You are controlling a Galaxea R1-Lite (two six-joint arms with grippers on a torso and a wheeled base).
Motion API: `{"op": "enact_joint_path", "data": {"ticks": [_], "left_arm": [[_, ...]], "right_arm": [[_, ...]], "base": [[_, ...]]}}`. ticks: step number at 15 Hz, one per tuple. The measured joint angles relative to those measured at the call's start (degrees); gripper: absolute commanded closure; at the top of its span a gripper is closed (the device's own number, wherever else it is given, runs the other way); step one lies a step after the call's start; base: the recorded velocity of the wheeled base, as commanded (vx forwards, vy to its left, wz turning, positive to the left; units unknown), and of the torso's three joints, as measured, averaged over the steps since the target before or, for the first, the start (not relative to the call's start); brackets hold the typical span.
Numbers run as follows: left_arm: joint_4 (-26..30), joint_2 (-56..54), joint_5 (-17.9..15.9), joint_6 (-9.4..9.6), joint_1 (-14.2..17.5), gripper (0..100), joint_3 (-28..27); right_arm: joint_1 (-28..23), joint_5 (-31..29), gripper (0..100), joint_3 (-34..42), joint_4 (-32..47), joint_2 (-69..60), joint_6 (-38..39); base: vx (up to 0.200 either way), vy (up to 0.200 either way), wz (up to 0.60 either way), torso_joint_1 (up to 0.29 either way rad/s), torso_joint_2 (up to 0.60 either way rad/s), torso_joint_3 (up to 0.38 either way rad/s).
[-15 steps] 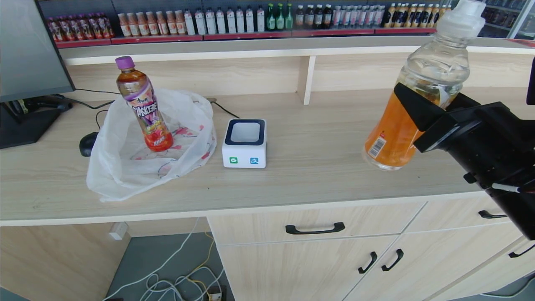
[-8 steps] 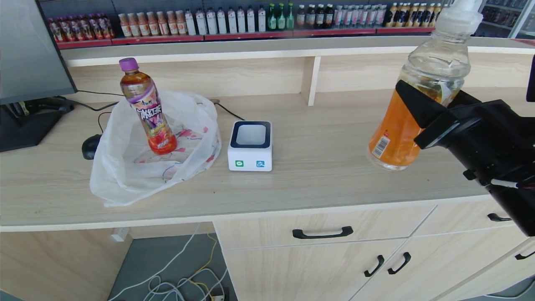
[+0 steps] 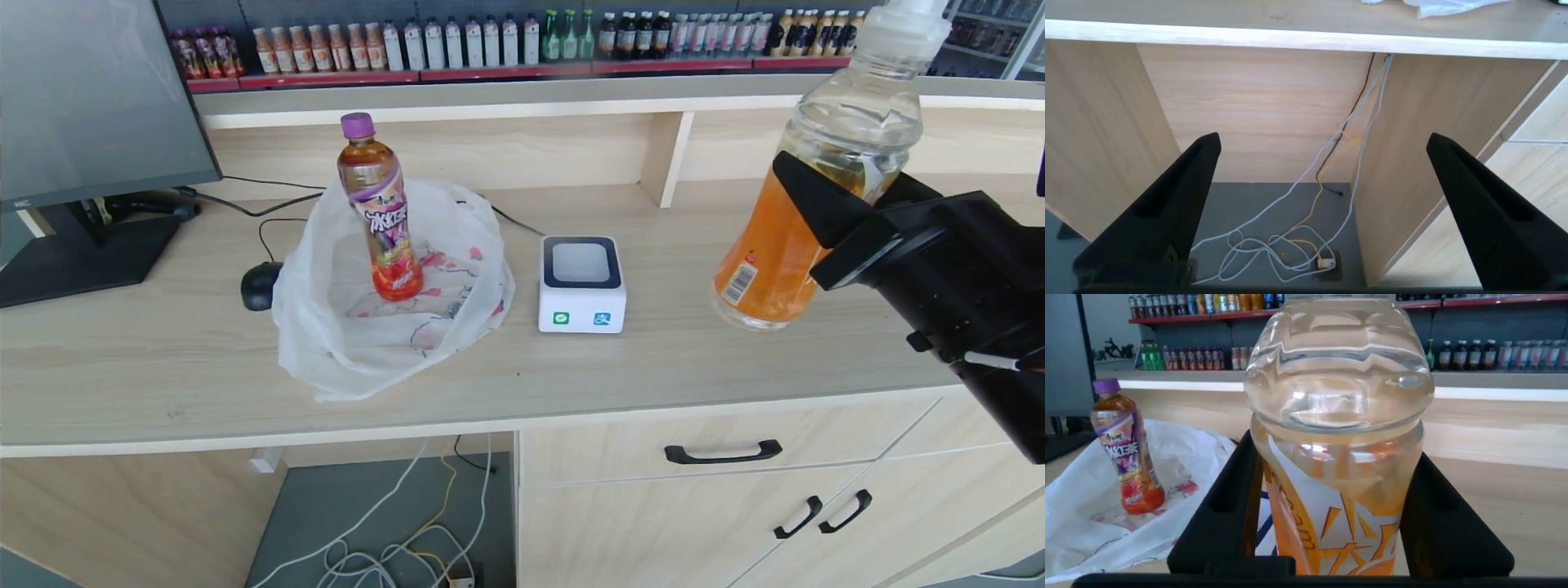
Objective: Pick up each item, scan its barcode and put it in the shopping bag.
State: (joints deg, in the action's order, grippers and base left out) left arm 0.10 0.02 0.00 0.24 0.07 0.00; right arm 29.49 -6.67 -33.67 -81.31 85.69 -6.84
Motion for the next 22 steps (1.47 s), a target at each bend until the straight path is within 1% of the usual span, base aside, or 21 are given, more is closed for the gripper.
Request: {"op": "enact_joint_path", "data": {"ticks": [4,7,9,13,15,17,18,20,22], "left_arm": [[0.0,0.0,0.0,0.09,0.0,0,0.0],[0.0,0.0,0.0,0.09,0.0,0,0.0],[0.0,0.0,0.0,0.09,0.0,0,0.0],[0.0,0.0,0.0,0.09,0.0,0,0.0],[0.0,0.0,0.0,0.09,0.0,0,0.0],[0.0,0.0,0.0,0.11,0.0,0,0.0],[0.0,0.0,0.0,0.09,0.0,0,0.0],[0.0,0.0,0.0,0.09,0.0,0,0.0],[0.0,0.0,0.0,0.11,0.0,0,0.0]], "right_arm": [[0.2,0.0,100,0.4,0.0,0.0,-0.6],[0.4,0.5,100,-1.1,0.0,0.3,-3.4],[0.3,3.3,100,-2.7,-0.1,0.6,-8.1],[0.1,7.8,100,-5.9,0.9,2.1,-12.3],[0.0,9.7,100,-6.1,0.4,3.8,-14.3],[-0.2,9.7,100,-6.5,-2.4,6.0,-20.8],[-0.1,9.6,100,-7.0,-3.1,7.1,-24.6],[0.9,10.1,100,-8.9,-3.8,9.3,-29.9],[1.9,12.3,100,-11.3,-6.9,11.4,-34.2]], "base": [[0.0,0.0,0.0,0.0,0.0,0.0],[0.0,0.0,0.0,0.0,0.0,0.0],[0.0,0.0,0.0,0.0,0.0,0.0],[0.0,0.0,0.0,0.0,0.0,0.0],[0.0,0.0,0.0,0.0,0.0,0.0],[0.0,0.0,0.0,0.0,0.0,0.0],[0.0,0.0,0.0,0.0,0.0,0.0],[0.0,0.0,0.0,0.0,0.0,0.0],[0.0,0.0,0.0,0.0,0.0,0.0]]}}
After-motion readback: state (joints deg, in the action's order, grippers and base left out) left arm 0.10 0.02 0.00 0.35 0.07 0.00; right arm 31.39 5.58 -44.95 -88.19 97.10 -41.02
